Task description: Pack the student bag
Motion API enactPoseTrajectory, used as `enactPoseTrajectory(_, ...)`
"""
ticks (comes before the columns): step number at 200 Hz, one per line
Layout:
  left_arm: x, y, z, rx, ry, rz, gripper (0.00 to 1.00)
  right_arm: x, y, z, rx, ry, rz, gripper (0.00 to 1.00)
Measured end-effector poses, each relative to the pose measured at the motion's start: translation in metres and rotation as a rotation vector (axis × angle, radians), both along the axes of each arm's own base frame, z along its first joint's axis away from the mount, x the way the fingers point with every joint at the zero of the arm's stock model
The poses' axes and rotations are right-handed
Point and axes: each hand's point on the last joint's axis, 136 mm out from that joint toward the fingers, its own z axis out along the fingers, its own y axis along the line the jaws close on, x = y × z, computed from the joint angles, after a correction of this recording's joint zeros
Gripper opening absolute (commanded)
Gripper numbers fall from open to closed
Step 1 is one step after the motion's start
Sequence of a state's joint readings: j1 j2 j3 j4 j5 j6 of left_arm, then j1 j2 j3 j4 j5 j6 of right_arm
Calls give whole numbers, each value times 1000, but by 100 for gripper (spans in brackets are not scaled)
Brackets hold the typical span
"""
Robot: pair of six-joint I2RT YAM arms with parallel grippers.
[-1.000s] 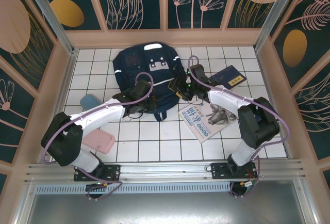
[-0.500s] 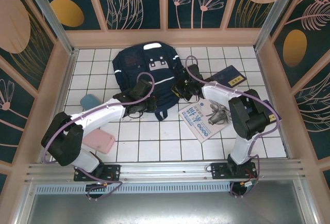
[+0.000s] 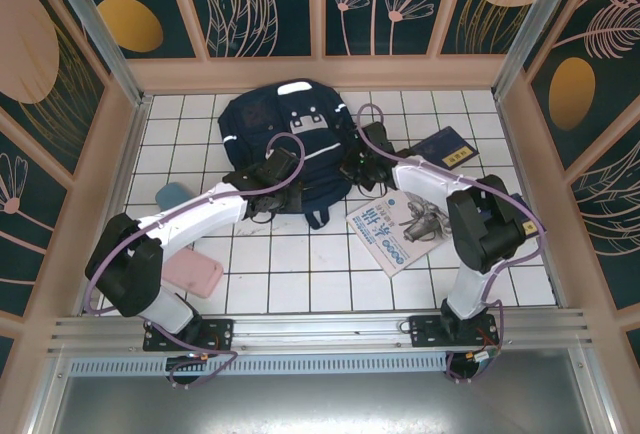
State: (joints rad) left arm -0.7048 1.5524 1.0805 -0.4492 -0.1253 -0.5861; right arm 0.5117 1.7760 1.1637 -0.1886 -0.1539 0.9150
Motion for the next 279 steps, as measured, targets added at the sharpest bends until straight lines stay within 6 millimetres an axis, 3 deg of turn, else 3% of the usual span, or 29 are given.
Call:
enactPoseTrajectory(44,3,7,-1,20,1,3,0,20,-34,3,-41,-47,-3,0)
enactPoseTrajectory(74,9,14,-4,35,11,21,0,26,-42,6,-62,-81,35,0)
enactPoseTrajectory(177,63,80,-21,123,19,231,0,32,-33,25,-31,-169,142,0)
enactPoseTrajectory(216,76,94,-29,120,20,268,0,32,-27,36,-5,-203,176,0)
enactPoseTrajectory(279,81,98,-31,129,6,245,0,33,-31,43,-6,-231,179,0)
